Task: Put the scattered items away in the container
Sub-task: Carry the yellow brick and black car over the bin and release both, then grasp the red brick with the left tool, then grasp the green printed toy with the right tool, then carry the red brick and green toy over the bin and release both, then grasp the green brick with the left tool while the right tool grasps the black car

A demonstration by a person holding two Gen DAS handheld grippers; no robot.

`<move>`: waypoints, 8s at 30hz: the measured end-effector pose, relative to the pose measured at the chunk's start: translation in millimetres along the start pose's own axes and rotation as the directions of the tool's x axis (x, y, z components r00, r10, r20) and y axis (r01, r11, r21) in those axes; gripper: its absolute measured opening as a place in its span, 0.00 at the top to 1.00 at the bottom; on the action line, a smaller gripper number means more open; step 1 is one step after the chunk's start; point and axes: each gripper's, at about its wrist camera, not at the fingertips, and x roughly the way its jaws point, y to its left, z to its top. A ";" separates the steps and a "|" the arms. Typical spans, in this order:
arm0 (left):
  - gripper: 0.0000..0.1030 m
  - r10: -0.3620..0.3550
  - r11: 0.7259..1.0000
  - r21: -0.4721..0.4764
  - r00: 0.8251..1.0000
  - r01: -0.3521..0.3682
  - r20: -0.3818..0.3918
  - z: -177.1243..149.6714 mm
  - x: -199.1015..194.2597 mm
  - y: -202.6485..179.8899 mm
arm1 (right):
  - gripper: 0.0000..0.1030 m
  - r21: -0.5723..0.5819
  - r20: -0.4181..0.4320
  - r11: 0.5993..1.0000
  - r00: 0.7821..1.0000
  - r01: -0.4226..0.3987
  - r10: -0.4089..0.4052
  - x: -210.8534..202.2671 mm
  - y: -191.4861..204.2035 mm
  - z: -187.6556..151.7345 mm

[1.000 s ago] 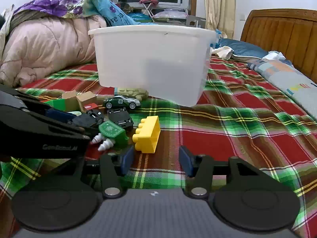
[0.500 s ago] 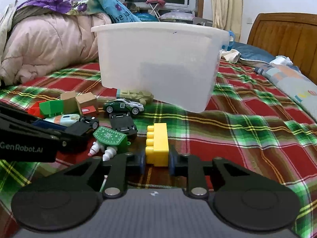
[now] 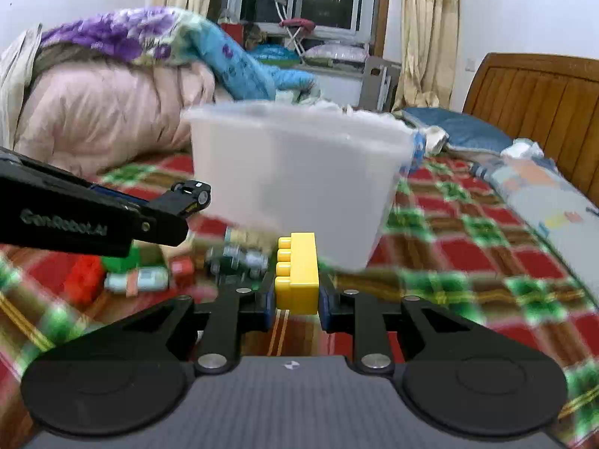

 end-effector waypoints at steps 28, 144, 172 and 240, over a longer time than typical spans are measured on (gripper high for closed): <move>0.52 0.067 0.998 0.003 0.997 -0.067 -0.033 102.3 112.1 17.7 | 0.58 0.139 -0.054 0.990 0.998 -0.002 0.010 97.0 -57.9 96.3; 0.50 0.127 0.979 -0.145 0.986 -0.141 -0.105 -113.6 -14.4 29.6 | 0.33 0.006 -0.033 0.997 0.997 -0.073 0.074 -7.0 38.7 -64.0; 0.75 0.000 0.993 -0.117 0.995 -0.011 -0.100 -95.3 -16.8 28.6 | 0.70 -0.163 0.011 0.978 0.991 -0.131 0.134 -20.0 41.4 -56.6; 0.37 0.086 0.991 -0.104 0.995 -0.090 -0.041 -6.0 -0.4 62.1 | 0.23 -0.043 -0.029 0.990 0.990 -0.136 0.135 25.0 5.4 31.8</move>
